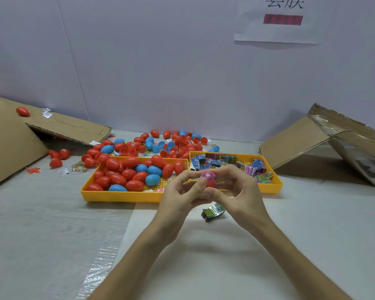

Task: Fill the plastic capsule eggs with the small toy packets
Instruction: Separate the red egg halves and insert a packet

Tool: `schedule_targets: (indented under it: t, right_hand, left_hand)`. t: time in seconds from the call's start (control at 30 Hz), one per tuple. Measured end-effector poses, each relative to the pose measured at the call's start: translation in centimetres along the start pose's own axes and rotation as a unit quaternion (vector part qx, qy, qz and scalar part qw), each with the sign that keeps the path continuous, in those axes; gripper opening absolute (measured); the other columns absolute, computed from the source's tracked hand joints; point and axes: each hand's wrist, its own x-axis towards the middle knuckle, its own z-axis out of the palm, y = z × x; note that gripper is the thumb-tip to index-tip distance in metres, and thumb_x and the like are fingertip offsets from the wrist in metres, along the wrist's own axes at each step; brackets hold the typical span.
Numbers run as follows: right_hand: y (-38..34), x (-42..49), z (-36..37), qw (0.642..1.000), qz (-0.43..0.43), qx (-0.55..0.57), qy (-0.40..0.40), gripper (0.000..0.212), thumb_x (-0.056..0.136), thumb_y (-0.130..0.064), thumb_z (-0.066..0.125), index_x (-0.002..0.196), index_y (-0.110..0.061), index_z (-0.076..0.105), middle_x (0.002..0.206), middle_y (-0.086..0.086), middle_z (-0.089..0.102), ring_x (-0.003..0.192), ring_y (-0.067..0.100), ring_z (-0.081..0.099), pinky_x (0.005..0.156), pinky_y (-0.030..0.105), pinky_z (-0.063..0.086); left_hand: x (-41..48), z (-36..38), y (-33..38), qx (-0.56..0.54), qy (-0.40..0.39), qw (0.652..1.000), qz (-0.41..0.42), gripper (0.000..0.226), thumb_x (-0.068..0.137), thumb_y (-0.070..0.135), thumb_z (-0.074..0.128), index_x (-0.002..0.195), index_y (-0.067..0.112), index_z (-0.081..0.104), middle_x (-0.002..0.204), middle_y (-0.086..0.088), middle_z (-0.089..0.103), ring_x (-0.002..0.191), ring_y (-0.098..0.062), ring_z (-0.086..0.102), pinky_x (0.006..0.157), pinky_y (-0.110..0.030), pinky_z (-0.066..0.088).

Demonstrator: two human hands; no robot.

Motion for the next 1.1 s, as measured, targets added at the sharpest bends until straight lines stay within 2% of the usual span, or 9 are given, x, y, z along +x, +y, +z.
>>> schedule_targets:
  t: [0.13, 0.27, 0.37, 0.57, 0.77, 0.93, 1.03, 1.1]
  right_hand:
    - [0.4, 0.2, 0.2, 1.000, 0.013, 0.013, -0.009, 0.038, 0.079, -0.032, 0.081, 0.113, -0.021, 0.068, 0.106, 0.000, 0.073, 0.101, 0.025, 0.071, 0.083, 0.042, 0.061]
    - [0.5, 0.3, 0.0, 0.999, 0.032, 0.025, -0.016, 0.054, 0.077, -0.032, 0.083, 0.127, -0.023, 0.064, 0.107, 0.001, 0.073, 0.104, 0.024, 0.071, 0.085, 0.038, 0.061]
    - [0.2, 0.2, -0.1, 0.999, 0.030, 0.025, -0.027, 0.043, 0.075, -0.037, 0.083, 0.116, -0.031, 0.071, 0.106, -0.003, 0.074, 0.101, 0.023, 0.072, 0.081, 0.034, 0.061]
    - [0.1, 0.3, -0.3, 0.999, 0.035, 0.011, -0.019, 0.029, 0.077, -0.025, 0.082, 0.104, -0.026, 0.073, 0.099, -0.002, 0.076, 0.092, 0.021, 0.075, 0.076, 0.028, 0.060]
    - [0.2, 0.2, -0.4, 0.999, 0.031, 0.022, -0.013, 0.034, 0.075, -0.038, 0.081, 0.104, -0.022, 0.072, 0.099, 0.001, 0.076, 0.093, 0.023, 0.074, 0.080, 0.032, 0.061]
    - [1.4, 0.8, -1.0, 0.997, 0.042, 0.064, 0.028, 0.038, 0.077, -0.012, 0.077, 0.114, -0.018, 0.067, 0.108, 0.003, 0.074, 0.103, 0.021, 0.070, 0.082, 0.027, 0.057]
    - [2.1, 1.3, -2.5, 0.986, 0.066, 0.109, 0.104, 0.042, 0.073, 0.001, 0.080, 0.107, -0.014, 0.061, 0.110, 0.011, 0.071, 0.104, 0.025, 0.071, 0.084, 0.030, 0.057]
    - [2.3, 1.6, -3.4, 0.977, 0.100, 0.122, 0.146, 0.041, 0.074, -0.004, 0.084, 0.105, -0.017, 0.061, 0.106, 0.011, 0.069, 0.100, 0.025, 0.072, 0.085, 0.034, 0.058]
  left_hand:
    - [0.2, -0.2, -0.1, -0.011, 0.006, 1.000, -0.011, 0.035, 0.084, 0.029, 0.071, 0.112, 0.009, 0.066, 0.095, -0.013, 0.077, 0.096, -0.032, 0.074, 0.080, -0.034, 0.062]
    - [0.2, -0.2, -0.1, -0.010, 0.004, 1.000, -0.021, 0.041, 0.082, 0.031, 0.072, 0.117, 0.010, 0.065, 0.094, -0.012, 0.077, 0.094, -0.031, 0.075, 0.077, -0.032, 0.061]
    - [0.3, -0.2, -0.2, -0.011, 0.003, 1.000, -0.019, 0.041, 0.082, 0.031, 0.073, 0.116, 0.009, 0.065, 0.093, -0.012, 0.077, 0.092, -0.030, 0.075, 0.076, -0.032, 0.061]
    - [0.2, -0.3, -0.5, 0.002, -0.006, 1.000, -0.016, 0.039, 0.080, 0.035, 0.074, 0.109, 0.009, 0.066, 0.092, -0.013, 0.076, 0.086, -0.029, 0.075, 0.079, -0.036, 0.062]
    - [0.3, -0.2, -0.7, 0.016, -0.009, 1.000, -0.007, 0.037, 0.082, 0.038, 0.072, 0.108, 0.012, 0.066, 0.087, -0.014, 0.075, 0.081, -0.029, 0.074, 0.076, -0.034, 0.062]
    - [0.6, 0.0, -1.1, 0.119, 0.025, 0.991, 0.049, 0.033, 0.093, 0.031, 0.067, 0.124, 0.024, 0.056, 0.088, -0.007, 0.077, 0.080, -0.023, 0.076, 0.072, -0.025, 0.059]
    - [0.4, -0.2, -2.0, 0.279, 0.019, 0.956, 0.087, 0.029, 0.092, 0.023, 0.073, 0.116, 0.032, 0.058, 0.091, 0.006, 0.073, 0.087, -0.010, 0.072, 0.076, -0.022, 0.057]
    - [0.2, -0.4, -2.4, 0.369, -0.010, 0.924, 0.101, 0.032, 0.088, 0.028, 0.077, 0.114, 0.033, 0.060, 0.098, 0.012, 0.068, 0.096, -0.003, 0.066, 0.078, -0.019, 0.054]
